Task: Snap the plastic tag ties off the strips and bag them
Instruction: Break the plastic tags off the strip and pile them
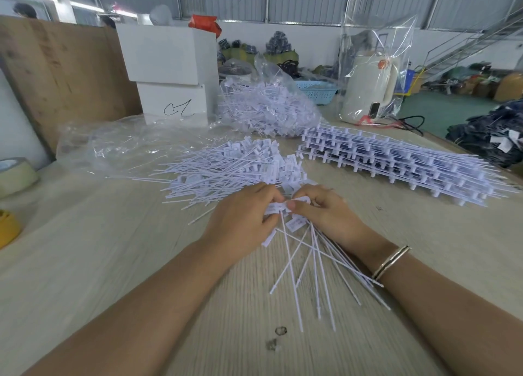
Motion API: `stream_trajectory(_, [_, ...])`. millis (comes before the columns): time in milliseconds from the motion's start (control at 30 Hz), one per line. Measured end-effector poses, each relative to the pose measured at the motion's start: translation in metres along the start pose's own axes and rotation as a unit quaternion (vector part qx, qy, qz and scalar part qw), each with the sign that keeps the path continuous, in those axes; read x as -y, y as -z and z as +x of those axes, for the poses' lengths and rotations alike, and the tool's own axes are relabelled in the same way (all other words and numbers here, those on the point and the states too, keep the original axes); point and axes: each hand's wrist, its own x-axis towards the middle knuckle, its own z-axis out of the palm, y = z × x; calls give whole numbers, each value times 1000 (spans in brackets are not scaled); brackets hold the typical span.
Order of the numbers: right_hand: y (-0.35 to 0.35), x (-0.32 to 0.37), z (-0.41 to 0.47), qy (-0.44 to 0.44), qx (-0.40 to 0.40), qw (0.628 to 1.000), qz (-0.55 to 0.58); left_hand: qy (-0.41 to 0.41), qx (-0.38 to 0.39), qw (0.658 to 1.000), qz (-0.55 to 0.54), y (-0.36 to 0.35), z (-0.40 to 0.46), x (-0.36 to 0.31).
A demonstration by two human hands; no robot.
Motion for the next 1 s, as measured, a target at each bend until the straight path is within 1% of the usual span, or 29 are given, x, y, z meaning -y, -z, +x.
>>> stream_trajectory(100, [-1, 0, -1, 11, -4, 1000, 26, 14, -3, 1000, 6, 1, 0, 0])
stream_trajectory(300, [0, 1, -1, 38, -8, 999, -4, 24, -3, 1000, -6, 1, 0, 0])
stream_trajectory(367, [0, 2, -3, 37, -25, 999, -24, 43, -3, 999, -34, 0, 0, 1])
stream_trajectory(467, [-1, 4, -4, 37, -41, 995, -84, 71, 3, 994, -88, -1, 0, 3])
stream_trajectory(567, [-2, 5, -4, 54, -53, 990, -122, 87, 5, 985, -152, -2, 1, 6])
stream_trajectory(667, [-2, 6, -4, 79, -67, 988, -117, 82, 3, 980, -181, -3, 3, 7])
stream_trajectory(833, [-2, 4, -3, 118, -89, 983, -105, 70, -4, 977, -199, -2, 4, 7])
stream_trajectory(1000, [-1, 1, -3, 130, -94, 984, -79, 52, -24, 975, -213, -2, 4, 5])
